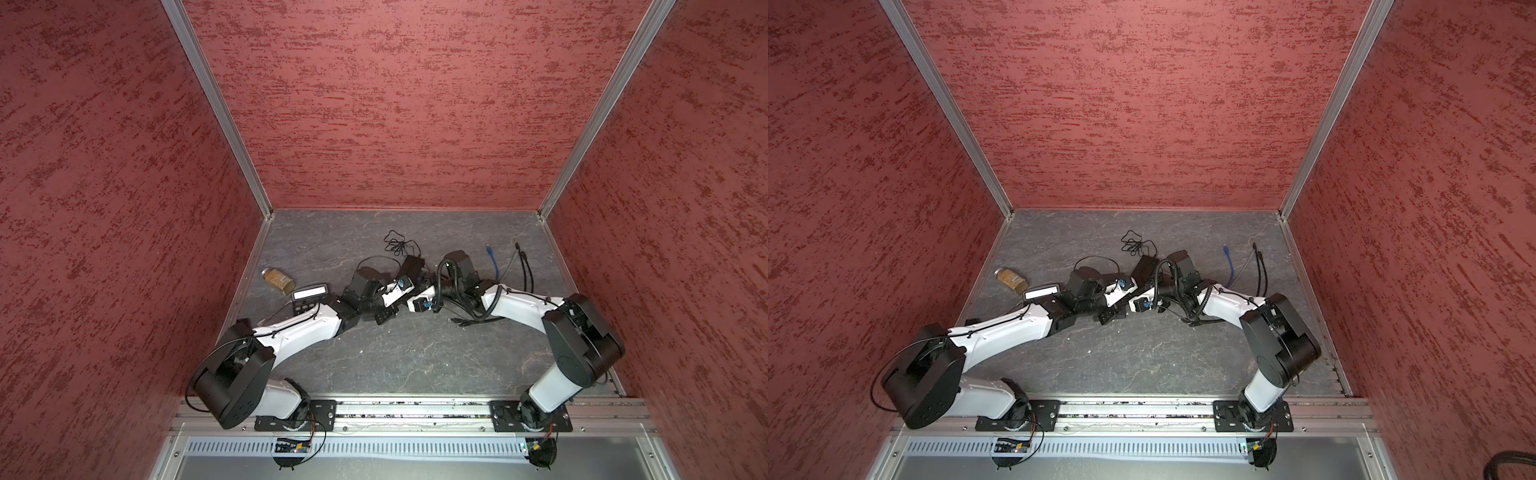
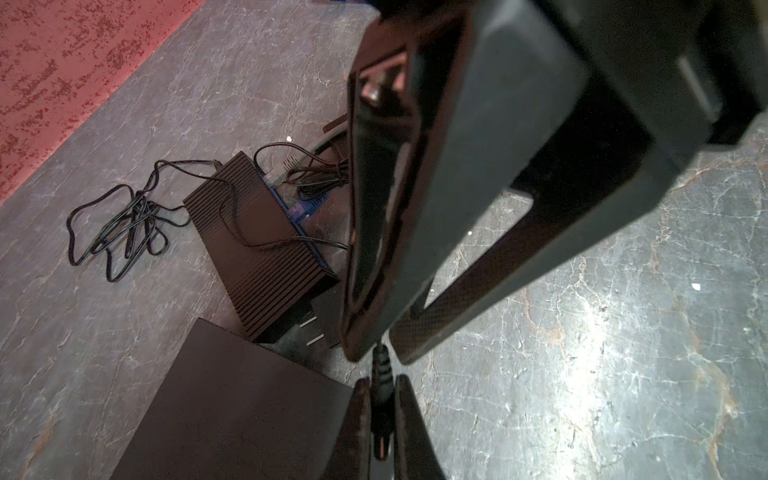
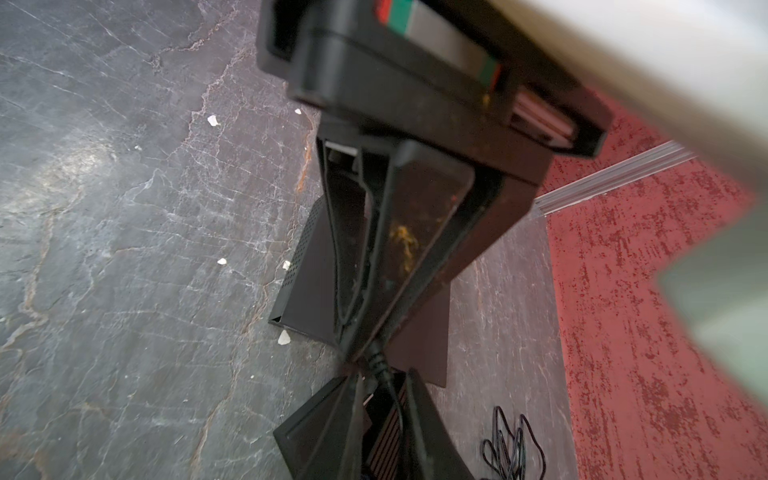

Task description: Insert the plug into the switch port

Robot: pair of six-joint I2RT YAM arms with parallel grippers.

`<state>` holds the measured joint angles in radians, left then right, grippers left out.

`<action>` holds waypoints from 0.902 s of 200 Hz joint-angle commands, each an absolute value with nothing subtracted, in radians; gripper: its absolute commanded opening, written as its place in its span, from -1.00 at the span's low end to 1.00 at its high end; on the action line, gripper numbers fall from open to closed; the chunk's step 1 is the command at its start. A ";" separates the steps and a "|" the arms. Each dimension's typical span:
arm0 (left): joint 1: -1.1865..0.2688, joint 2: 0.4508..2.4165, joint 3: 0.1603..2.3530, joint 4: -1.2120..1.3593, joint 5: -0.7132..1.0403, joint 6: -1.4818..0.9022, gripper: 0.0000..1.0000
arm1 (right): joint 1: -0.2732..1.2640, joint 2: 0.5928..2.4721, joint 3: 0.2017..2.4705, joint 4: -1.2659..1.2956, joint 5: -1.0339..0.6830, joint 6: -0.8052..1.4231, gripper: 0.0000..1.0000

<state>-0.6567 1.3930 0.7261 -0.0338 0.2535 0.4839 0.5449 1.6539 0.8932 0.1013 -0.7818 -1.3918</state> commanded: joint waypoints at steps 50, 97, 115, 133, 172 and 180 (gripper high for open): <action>-0.661 1.384 0.746 -0.024 0.262 0.482 -1.00 | 0.560 1.674 0.935 0.068 -0.836 -1.443 -0.70; -0.659 1.379 0.747 -0.016 0.252 0.484 -1.00 | 0.567 1.691 0.960 0.013 -0.833 -1.475 -0.86; -0.658 1.380 0.745 -0.013 0.243 0.484 -0.94 | 0.569 1.694 0.962 0.001 -0.826 -1.479 -0.94; -0.652 1.380 0.745 -0.006 0.234 0.475 -0.74 | 0.569 1.699 0.953 0.004 -0.811 -1.466 -0.97; -0.598 1.356 0.740 -0.006 0.252 0.404 0.13 | 0.569 1.698 0.877 0.127 -0.769 -1.260 -0.97; -0.575 1.345 0.733 0.004 0.266 0.382 0.24 | 0.569 1.699 0.861 0.161 -0.767 -1.193 -0.97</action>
<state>-0.6224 1.3880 0.7265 -0.0284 0.2356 0.4404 0.5625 1.6875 0.9066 0.0715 -0.7742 -1.3571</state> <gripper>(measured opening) 0.561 0.069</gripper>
